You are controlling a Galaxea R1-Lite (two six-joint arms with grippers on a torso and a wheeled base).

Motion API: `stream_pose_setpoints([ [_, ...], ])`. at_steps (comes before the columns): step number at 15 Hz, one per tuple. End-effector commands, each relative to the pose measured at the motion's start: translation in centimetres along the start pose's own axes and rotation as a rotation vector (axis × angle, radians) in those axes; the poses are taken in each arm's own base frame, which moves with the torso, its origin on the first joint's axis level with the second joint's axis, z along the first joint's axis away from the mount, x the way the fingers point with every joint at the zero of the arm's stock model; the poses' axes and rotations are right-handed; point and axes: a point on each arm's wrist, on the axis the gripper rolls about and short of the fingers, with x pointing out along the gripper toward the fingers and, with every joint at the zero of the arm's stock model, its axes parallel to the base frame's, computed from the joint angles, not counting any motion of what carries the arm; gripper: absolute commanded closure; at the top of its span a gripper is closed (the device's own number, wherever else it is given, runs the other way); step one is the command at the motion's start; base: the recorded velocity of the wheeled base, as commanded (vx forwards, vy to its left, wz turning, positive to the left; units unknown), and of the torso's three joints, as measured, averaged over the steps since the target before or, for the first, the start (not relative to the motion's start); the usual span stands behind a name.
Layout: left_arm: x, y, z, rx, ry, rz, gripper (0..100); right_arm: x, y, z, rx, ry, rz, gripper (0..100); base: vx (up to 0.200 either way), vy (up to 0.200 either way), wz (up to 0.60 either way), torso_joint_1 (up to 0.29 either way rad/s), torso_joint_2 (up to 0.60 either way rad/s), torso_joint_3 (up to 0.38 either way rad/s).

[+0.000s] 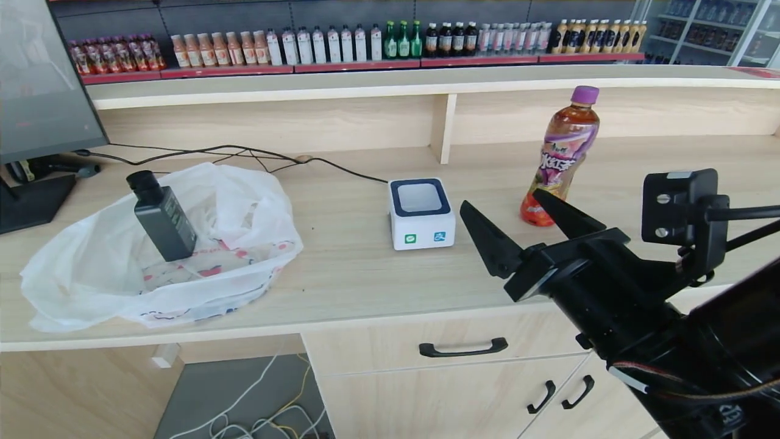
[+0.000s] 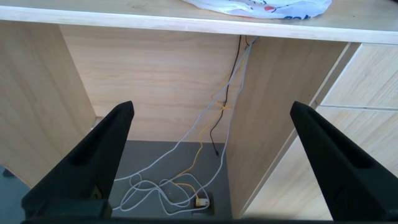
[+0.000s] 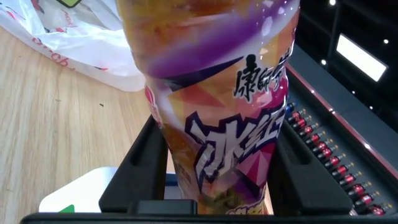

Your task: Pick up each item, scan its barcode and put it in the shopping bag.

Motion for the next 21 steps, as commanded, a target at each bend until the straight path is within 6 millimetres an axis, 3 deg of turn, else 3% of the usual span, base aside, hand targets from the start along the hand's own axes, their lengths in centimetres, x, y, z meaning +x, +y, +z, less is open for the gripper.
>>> stream_pose_setpoints([
  [1, 0.0, 0.0, 0.0, 0.000, 0.000, 0.000, 0, 0.0, 0.0, 0.0, -0.002, 0.000, 0.001, 100, 0.000, 0.000, 0.00, 0.000, 0.00, 0.000],
  [11, 0.0, 0.0, 0.0, 0.000, 0.000, 0.000, 0, 0.2, -0.4, 1.0, 0.000, 0.014, -0.033, 100, 0.000, 0.000, 0.00, 0.000, 0.00, 0.000],
  [14, 0.0, 0.0, 0.0, 0.000, 0.000, 0.000, 0, 1.0, 0.6, 1.7, 0.017, -0.011, -0.020, 100, 0.000, 0.000, 0.00, 0.000, 0.00, 0.000],
  [18, 0.0, 0.0, 0.0, 0.000, 0.000, 0.000, 0, -0.6, 2.3, 1.8, 0.112, 0.070, -0.164, 100, 0.000, 0.000, 0.00, 0.000, 0.00, 0.000],
  [21, 0.0, 0.0, 0.0, 0.000, 0.000, 0.000, 0, 0.0, 2.4, 2.6, 0.115, 0.038, -0.186, 100, 0.000, 0.000, 0.00, 0.000, 0.00, 0.000],
])
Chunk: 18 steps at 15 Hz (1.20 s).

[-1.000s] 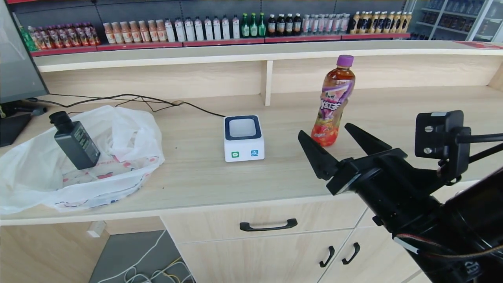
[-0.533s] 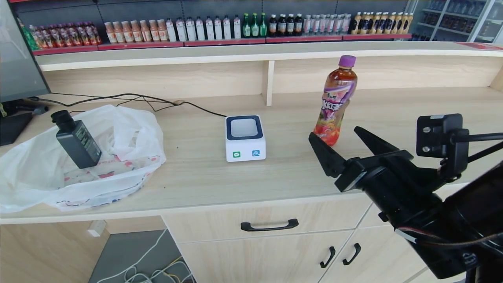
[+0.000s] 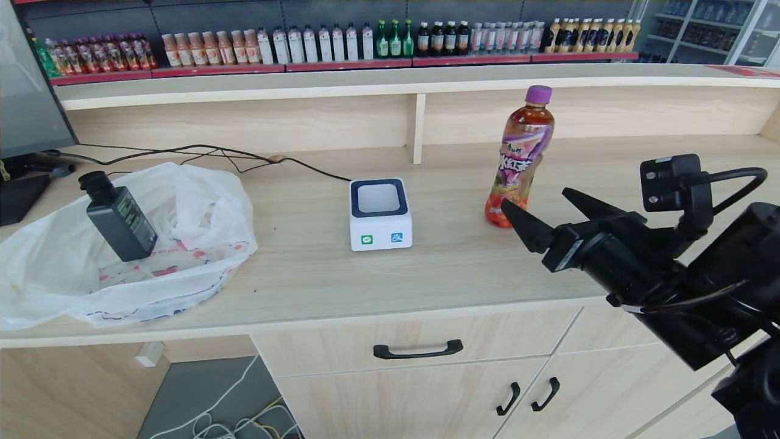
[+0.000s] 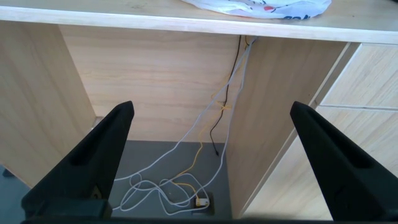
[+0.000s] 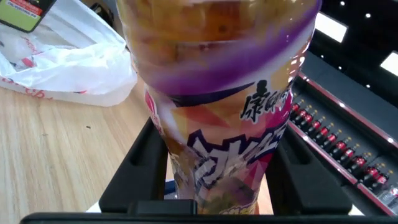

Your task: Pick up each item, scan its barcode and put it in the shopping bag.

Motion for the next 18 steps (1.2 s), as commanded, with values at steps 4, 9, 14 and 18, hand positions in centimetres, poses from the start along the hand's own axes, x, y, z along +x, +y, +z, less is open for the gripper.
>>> stream_pose_setpoints([
  [4, 0.0, 0.0, 0.0, 0.000, 0.000, 0.000, 0, 1.0, 0.5, 1.5, 0.069, 0.023, -0.082, 100, 0.000, 0.000, 0.00, 0.000, 0.00, 0.000],
  [9, 0.0, 0.0, 0.0, 0.000, 0.000, 0.000, 0, 2.9, -0.2, 7.0, 0.240, -0.024, -0.246, 100, 0.000, 0.000, 0.00, 0.000, 0.00, 0.000],
  [14, 0.0, 0.0, 0.0, 0.000, 0.000, 0.000, 0, 2.5, -1.6, 9.3, 0.414, 0.002, -0.431, 100, 0.000, 0.000, 0.00, 0.000, 0.00, 0.000],
  [18, 0.0, 0.0, 0.0, 0.000, 0.000, 0.000, 0, 1.1, -1.8, 10.0, 0.516, 0.045, -0.515, 100, 0.000, 0.000, 0.00, 0.000, 0.00, 0.000],
])
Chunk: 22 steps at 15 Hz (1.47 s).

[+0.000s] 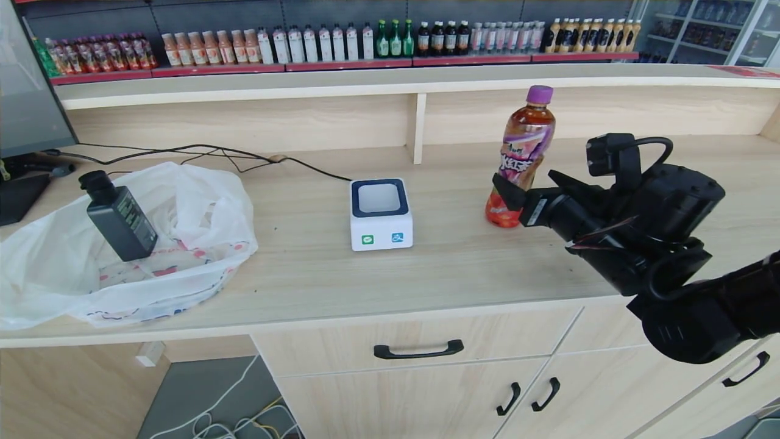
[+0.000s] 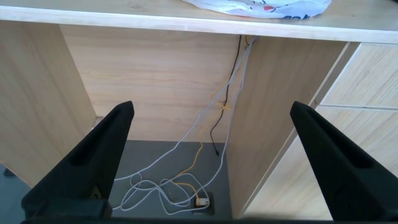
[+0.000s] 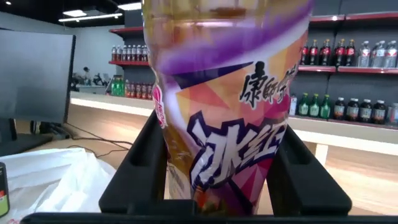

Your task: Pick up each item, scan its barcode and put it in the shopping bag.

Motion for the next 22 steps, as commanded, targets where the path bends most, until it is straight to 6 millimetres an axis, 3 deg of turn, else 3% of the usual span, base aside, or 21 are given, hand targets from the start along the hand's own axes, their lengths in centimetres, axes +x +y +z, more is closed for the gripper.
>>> stream_pose_setpoints([
  [1, 0.0, 0.0, 0.0, 0.000, 0.000, -0.001, 0, -0.7, -0.2, 1.1, 0.004, 0.000, -0.006, 100, 0.000, 0.000, 0.00, 0.000, 0.00, 0.000],
  [8, 0.0, 0.0, 0.0, 0.000, 0.000, -0.001, 0, -4.8, -2.7, 0.6, 0.070, 0.145, -0.079, 100, 0.000, 0.000, 0.00, 0.000, 0.00, 0.000],
  [14, 0.0, 0.0, 0.0, 0.000, 0.000, -0.001, 0, -5.0, -3.5, 0.6, 0.063, 0.149, -0.108, 100, 0.000, 0.000, 0.00, 0.000, 0.00, 0.000],
  [18, 0.0, 0.0, 0.0, 0.000, 0.000, -0.001, 0, -5.6, -5.7, -0.8, 0.051, 0.194, -0.169, 100, 0.000, 0.000, 0.00, 0.000, 0.00, 0.000],
  [22, 0.0, 0.0, 0.0, 0.000, 0.000, -0.001, 0, -5.7, -5.3, -1.9, 0.059, 0.223, -0.159, 100, 0.000, 0.000, 0.00, 0.000, 0.00, 0.000],
])
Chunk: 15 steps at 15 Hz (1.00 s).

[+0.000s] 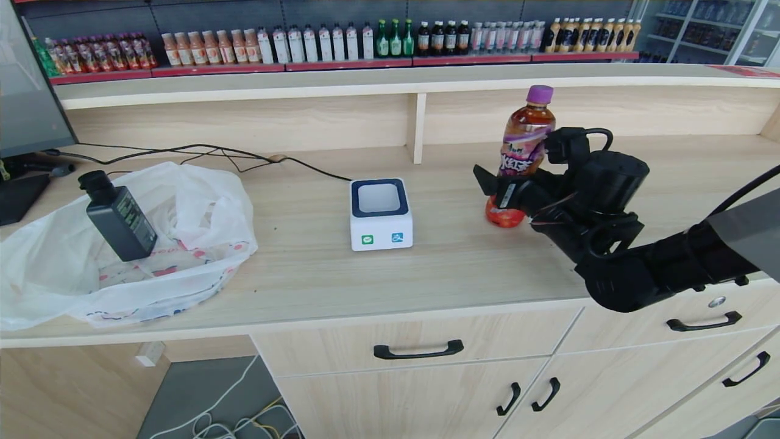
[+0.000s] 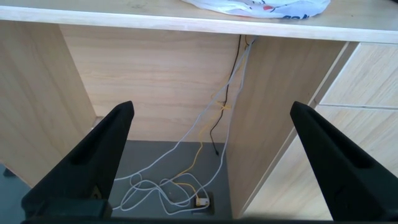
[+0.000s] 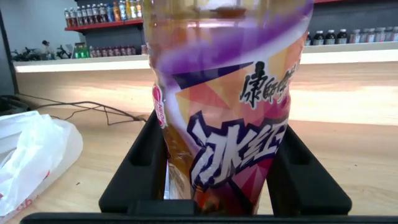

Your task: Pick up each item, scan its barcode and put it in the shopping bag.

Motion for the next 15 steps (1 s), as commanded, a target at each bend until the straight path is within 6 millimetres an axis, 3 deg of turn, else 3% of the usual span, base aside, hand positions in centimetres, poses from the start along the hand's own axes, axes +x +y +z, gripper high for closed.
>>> stream_pose_setpoints([
  [1, 0.00, 0.00, 0.00, 0.000, 0.000, 0.000, 0, 0.18, 0.15, -0.75, 0.001, 0.016, 0.005, 100, 0.000, 0.000, 0.00, 0.000, 0.00, 0.000],
  [4, 0.00, 0.00, 0.00, 0.000, 0.000, 0.000, 0, 0.27, 0.16, -1.05, 0.000, 0.022, 0.005, 100, 0.000, 0.000, 0.00, 0.000, 0.00, 0.000],
  [15, 0.00, 0.00, 0.00, 0.000, 0.000, 0.000, 0, 0.35, 0.16, -0.59, 0.003, 0.007, 0.005, 100, 0.000, 0.200, 0.00, 0.008, 0.00, 0.002],
])
